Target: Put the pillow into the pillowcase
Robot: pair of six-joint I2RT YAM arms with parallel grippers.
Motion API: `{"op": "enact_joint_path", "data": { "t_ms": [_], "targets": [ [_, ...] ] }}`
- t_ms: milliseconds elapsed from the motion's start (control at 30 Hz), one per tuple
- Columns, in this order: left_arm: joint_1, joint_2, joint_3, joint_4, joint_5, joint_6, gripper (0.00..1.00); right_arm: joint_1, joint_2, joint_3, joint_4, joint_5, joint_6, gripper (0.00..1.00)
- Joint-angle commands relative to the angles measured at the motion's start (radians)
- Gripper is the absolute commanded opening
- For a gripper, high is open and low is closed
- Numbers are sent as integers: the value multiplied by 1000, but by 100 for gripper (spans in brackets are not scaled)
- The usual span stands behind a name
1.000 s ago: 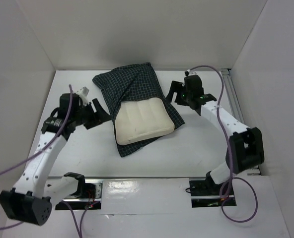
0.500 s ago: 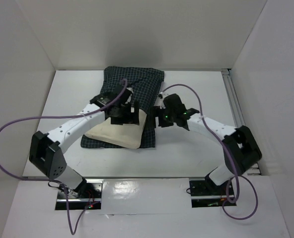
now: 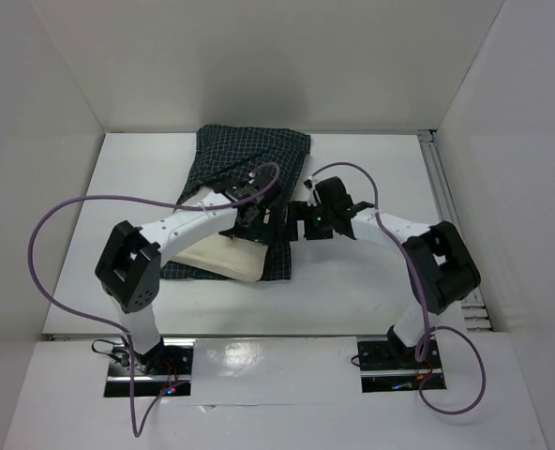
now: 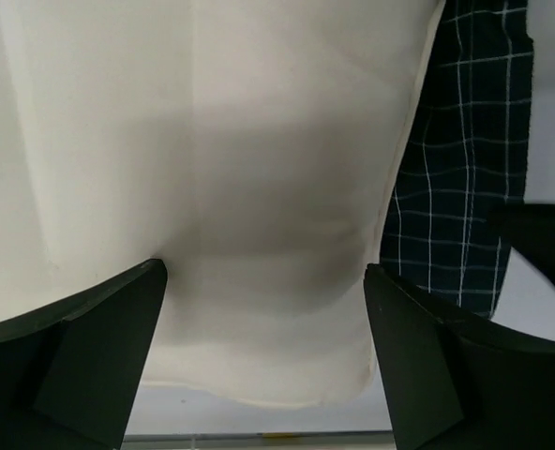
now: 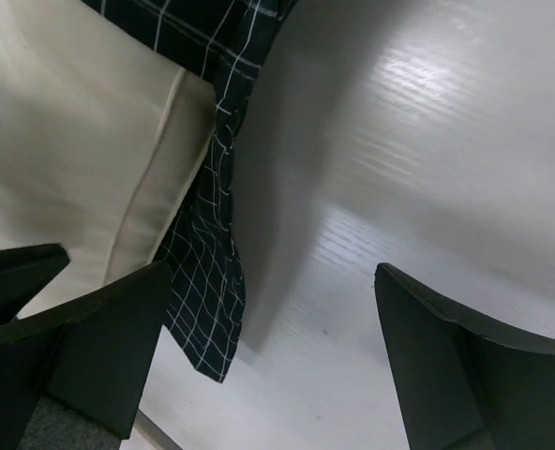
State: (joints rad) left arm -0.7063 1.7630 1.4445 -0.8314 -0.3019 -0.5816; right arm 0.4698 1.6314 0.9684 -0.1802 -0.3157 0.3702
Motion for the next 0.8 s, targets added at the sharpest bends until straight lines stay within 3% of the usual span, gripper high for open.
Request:
{"op": "enact_joint_path", "data": {
  "t_ms": [0, 67, 100, 167, 233, 267, 467, 767],
  "targets": [
    [1, 78, 31, 18, -42, 29, 100, 42, 47, 6, 94, -59, 19, 94],
    [1, 116, 31, 29, -30, 19, 100, 59, 85, 6, 134, -80, 39, 86],
    [10, 116, 31, 63, -17, 19, 98, 72, 97, -5, 146, -100, 39, 66],
    [27, 125, 22, 101, 81, 32, 68, 84, 120, -5, 172, -124, 64, 32],
    [69, 125, 22, 114, 165, 11, 9, 95, 120, -32, 206, -158, 87, 0],
    [83, 134, 40, 114, 188, -3, 0, 104, 98, -45, 223, -158, 96, 0],
    [152, 69, 76, 144, 165, -173, 0, 174, -160, -115, 138, -149, 133, 0],
    [128, 109, 244, 94, 44, -377, 0, 273, -450, -178, -102, -215, 161, 0]
  ]
}}
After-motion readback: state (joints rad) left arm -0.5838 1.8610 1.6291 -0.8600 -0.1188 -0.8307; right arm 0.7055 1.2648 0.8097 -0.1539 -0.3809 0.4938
